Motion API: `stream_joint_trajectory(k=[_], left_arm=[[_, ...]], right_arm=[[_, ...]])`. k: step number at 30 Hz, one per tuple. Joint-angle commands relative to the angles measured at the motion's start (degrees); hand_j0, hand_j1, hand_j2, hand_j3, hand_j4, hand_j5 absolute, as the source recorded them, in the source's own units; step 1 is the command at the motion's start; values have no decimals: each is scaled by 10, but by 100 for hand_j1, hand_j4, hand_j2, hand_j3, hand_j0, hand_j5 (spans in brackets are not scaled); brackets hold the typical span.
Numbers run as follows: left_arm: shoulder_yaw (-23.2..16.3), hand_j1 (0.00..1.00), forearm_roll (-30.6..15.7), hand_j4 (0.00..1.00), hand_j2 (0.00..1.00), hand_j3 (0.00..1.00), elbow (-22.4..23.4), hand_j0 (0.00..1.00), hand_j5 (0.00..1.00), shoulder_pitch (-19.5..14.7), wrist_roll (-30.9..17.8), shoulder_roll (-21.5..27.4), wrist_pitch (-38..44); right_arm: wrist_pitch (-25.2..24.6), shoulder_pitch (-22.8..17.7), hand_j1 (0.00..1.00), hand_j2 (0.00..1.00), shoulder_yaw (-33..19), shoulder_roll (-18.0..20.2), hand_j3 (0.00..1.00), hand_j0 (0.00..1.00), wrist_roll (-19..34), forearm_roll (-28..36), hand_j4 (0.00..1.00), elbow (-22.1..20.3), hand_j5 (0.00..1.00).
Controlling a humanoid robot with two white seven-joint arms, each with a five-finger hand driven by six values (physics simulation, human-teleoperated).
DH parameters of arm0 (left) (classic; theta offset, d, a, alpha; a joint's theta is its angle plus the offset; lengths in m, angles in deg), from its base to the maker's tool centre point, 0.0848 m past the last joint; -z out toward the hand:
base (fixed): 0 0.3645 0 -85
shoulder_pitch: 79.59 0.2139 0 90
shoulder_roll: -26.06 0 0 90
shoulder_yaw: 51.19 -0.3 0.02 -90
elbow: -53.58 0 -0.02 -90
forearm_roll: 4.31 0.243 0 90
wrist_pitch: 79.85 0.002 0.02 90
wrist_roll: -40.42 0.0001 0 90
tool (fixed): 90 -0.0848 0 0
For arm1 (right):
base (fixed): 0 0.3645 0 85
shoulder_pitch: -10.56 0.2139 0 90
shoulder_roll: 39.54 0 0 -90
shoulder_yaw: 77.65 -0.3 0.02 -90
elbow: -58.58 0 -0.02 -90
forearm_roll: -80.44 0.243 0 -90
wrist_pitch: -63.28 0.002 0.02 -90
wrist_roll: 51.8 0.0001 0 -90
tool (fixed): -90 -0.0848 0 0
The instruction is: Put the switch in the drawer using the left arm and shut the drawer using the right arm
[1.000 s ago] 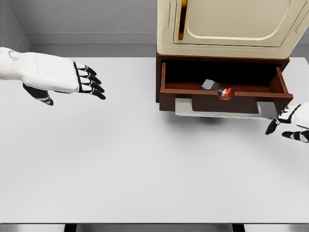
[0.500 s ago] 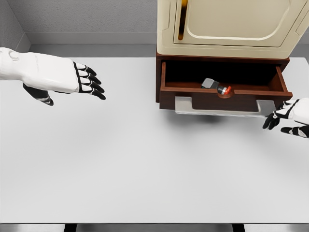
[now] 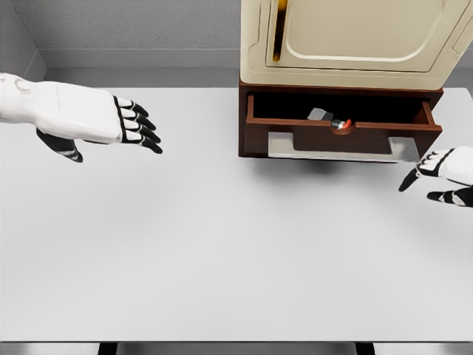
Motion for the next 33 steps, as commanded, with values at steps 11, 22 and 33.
stream_joint_trajectory(k=[11,22,33], left_arm=[[1,100,-2,100,100,100,1,100,100,1,0,1,1],[1,100,-2,100,100,100,0,100,100,1,0,0,1],[0,100,-2,100,100,100,0,100,100,1,0,1,1]], right_arm=[[-3,94,64,64,114,-18,64,64,-1,13,64,-12,64],[-3,122,67,67,114,-24,67,67,-1,17,67,94,67],[-3,110,68,68,112,-18,68,68,-1,12,68,6,68]])
